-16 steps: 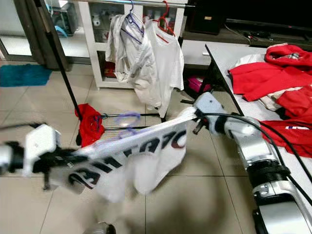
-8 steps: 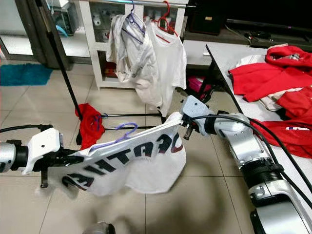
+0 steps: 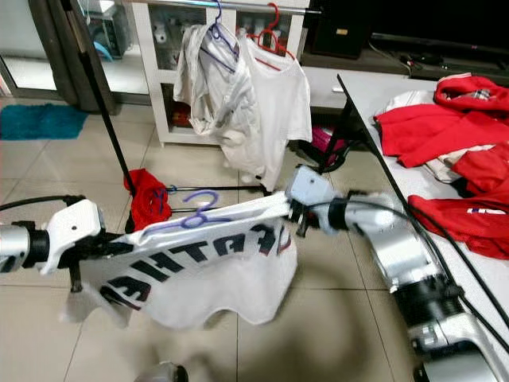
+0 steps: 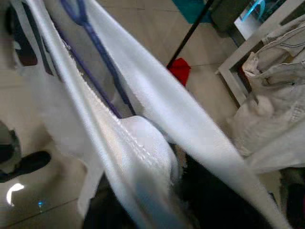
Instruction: Hang hanger
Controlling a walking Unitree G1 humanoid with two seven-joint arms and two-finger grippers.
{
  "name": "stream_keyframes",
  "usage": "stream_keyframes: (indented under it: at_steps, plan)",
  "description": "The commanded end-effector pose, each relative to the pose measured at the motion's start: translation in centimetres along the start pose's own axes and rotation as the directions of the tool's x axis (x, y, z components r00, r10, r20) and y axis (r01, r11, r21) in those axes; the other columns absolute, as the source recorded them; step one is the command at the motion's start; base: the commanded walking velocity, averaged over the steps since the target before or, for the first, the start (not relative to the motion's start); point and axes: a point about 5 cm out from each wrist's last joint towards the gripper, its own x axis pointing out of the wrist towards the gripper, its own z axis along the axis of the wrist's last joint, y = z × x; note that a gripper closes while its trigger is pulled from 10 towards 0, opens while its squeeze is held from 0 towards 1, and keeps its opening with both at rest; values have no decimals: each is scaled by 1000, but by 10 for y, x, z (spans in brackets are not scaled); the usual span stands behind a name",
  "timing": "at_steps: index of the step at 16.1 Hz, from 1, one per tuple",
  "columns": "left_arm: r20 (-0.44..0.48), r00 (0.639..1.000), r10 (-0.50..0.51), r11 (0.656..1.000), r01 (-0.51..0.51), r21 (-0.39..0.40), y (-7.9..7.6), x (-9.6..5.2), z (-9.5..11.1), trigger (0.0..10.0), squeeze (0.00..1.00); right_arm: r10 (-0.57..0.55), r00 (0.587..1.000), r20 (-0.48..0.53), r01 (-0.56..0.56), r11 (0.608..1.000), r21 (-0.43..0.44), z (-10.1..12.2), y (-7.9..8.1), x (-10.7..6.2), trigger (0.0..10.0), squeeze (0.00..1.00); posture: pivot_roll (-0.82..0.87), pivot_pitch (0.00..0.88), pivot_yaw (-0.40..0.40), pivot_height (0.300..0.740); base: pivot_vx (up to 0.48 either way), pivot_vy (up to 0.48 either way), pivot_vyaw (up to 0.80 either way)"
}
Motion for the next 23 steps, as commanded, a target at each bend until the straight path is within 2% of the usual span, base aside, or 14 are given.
stream_keyframes:
  at_steps: [1,3,7,10,11,12,13,16,18,20,21,22,23]
  plan:
    - [1,999,37,999,-37,21,9,-2,3,0,0,3,1000,-24,-3,1000,-7,-2,5,-6,10000,1000,-30,0,-66,740,0,0,0]
    - [10,999,43,999,-44,29,13,-1,5,0,0,23,999,-23,-24,1000,-5,-2,16,-3,10000,1000,-31,0,-64,740,0,0,0]
    - [6,996,94,994,-94,57,28,9,10,0,0,71,996,49,-72,997,14,17,44,13,10000,1000,-32,0,-54,740,0,0,0]
    - [22,989,144,984,-145,99,41,10,15,0,0,91,995,44,-92,996,13,16,53,14,10000,1000,-35,0,-45,740,0,0,0]
    - [48,990,135,984,-140,113,42,9,18,0,0,72,997,34,-73,997,12,14,51,13,10000,1000,-35,0,-42,740,0,0,0]
    - [91,988,127,982,-138,130,44,7,21,0,0,11,999,44,-12,1000,21,16,43,9,10000,1000,-37,0,-36,740,0,0,0]
    - [172,978,116,982,-139,131,45,2,25,0,0,-110,990,88,105,993,50,20,22,1,10000,1000,-39,0,-33,740,0,0,0]
    - [221,974,53,982,-91,167,39,-4,20,0,0,-218,958,187,199,973,114,30,-7,-17,10000,1000,-37,0,-41,740,0,0,0]
    - [284,958,31,988,-72,135,34,-8,18,0,0,-172,951,256,146,982,119,40,-18,-32,10000,1000,-36,0,-46,740,0,0,0]
    - [306,952,26,991,-65,120,33,-10,17,0,0,-149,953,265,123,986,111,43,-20,-37,10000,1000,-36,0,-46,740,0,0,0]
    - [349,937,28,994,-65,93,32,-12,18,0,0,-113,964,239,96,992,83,43,-23,-41,10000,1000,-32,0,-55,740,0,0,0]
    - [371,928,42,996,-70,62,32,-14,19,0,0,-132,981,142,119,988,96,35,-27,-41,10000,114,-32,0,-55,740,0,0,0]
    - [372,925,73,995,-93,36,34,-16,18,0,0,-186,978,93,169,971,169,30,-27,-38,10000,0,-25,0,-60,740,0,0,0]
